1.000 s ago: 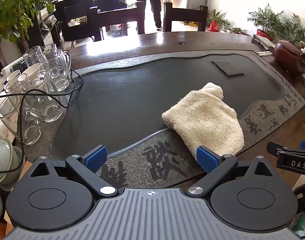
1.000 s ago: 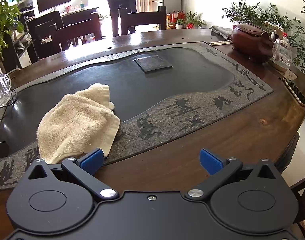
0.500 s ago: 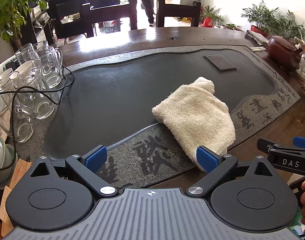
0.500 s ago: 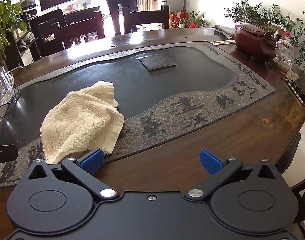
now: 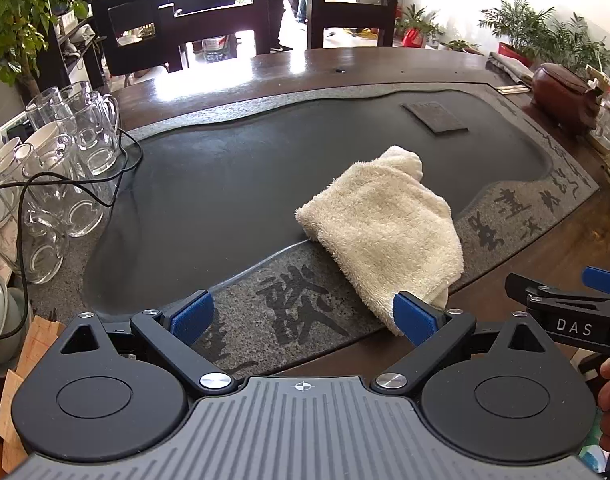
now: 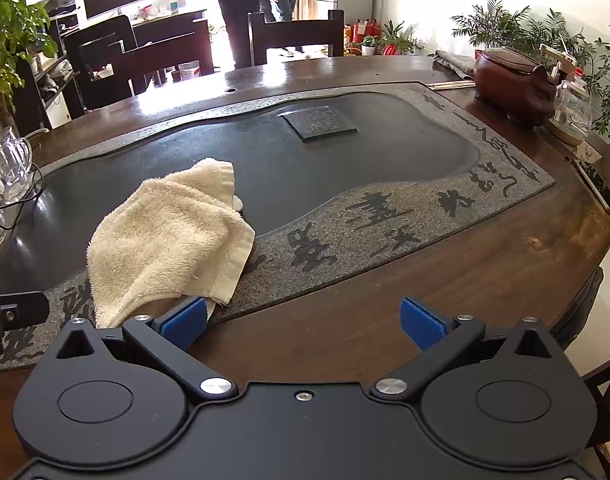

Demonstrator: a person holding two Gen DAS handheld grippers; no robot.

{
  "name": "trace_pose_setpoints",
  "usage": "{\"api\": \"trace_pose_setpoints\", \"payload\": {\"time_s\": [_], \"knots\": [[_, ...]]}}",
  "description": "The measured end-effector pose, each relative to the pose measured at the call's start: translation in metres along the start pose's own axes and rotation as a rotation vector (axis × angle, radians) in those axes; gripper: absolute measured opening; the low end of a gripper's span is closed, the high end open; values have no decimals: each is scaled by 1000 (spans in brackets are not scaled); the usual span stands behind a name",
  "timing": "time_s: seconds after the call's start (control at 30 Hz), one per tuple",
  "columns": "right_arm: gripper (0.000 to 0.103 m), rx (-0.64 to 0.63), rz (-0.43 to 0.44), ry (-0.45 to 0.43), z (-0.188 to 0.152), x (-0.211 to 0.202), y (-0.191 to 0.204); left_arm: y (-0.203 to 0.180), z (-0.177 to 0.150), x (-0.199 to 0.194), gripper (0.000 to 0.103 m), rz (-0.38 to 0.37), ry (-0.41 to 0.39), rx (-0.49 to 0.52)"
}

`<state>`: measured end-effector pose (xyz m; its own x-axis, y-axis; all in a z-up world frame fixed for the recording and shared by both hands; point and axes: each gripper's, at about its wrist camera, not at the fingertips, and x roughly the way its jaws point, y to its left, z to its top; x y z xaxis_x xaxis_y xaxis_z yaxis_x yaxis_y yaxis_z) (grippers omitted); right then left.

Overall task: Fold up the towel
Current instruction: 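Move both grippers toward the crumpled cream towel on the tea tray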

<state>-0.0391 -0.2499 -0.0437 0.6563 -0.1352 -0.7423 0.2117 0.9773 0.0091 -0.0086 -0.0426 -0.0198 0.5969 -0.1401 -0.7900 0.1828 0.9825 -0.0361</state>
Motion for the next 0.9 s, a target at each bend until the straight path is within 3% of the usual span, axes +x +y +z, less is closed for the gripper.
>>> {"api": "trace_pose_setpoints", "payload": {"time_s": [0.9], "knots": [[103,4,-2,12,-2,0,-2,-9,-2,7,97,-2,57,20]]}}
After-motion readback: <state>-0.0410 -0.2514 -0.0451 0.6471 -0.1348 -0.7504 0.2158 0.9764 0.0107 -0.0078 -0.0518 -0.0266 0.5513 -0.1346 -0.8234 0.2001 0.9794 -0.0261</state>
